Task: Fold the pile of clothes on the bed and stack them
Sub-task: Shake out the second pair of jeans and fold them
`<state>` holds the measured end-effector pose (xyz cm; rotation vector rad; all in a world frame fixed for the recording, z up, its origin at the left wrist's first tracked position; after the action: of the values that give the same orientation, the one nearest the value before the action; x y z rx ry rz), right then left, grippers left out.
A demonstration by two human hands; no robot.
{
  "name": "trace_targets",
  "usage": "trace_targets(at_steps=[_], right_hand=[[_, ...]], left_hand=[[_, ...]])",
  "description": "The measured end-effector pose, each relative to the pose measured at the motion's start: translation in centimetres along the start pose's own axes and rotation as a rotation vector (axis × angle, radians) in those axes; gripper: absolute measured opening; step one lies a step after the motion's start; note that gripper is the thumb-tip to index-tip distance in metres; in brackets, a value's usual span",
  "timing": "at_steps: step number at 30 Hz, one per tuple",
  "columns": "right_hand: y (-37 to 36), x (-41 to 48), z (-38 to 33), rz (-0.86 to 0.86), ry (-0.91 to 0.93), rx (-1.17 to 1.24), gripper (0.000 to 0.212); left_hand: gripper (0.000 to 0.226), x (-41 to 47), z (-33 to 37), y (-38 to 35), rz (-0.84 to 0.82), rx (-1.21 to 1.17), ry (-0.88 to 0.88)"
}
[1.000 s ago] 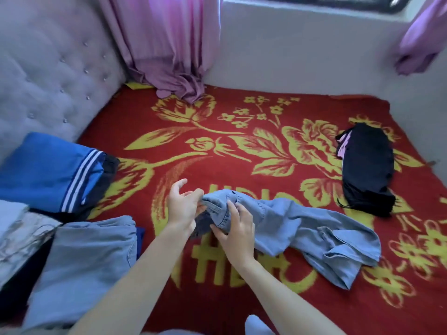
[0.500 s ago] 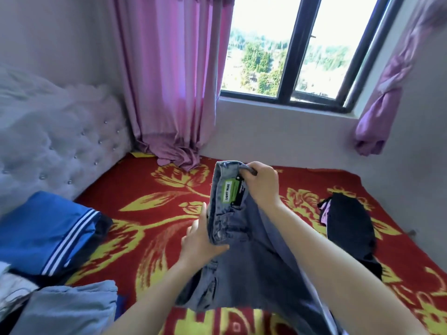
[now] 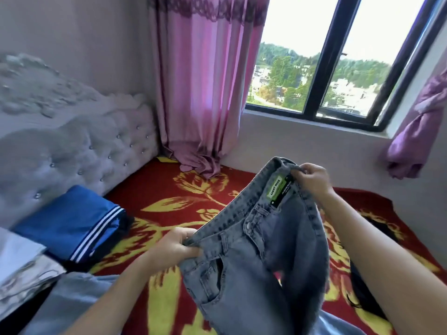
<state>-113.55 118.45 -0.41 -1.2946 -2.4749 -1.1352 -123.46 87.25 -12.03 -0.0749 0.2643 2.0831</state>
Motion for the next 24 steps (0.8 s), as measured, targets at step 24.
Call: trace_targets(at_steps=[24], right_hand=[[-13.3,-30.4,20.8,-0.885,-0.66,-0.34,0.033]], left_hand=[[0.026,-6.6,-29.0,-1.2,0.159,0.562,0.986]])
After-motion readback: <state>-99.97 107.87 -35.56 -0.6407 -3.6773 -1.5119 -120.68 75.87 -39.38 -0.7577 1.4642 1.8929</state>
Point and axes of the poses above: each hand's wrist, its own x-axis towards the middle knuckle, its own y-axis out of the back of the hand, z = x × y, the point moved 4 cm from there along x, towards the middle knuckle, and after that the axes turned 8 degrees about y, right-handed, at the moved point
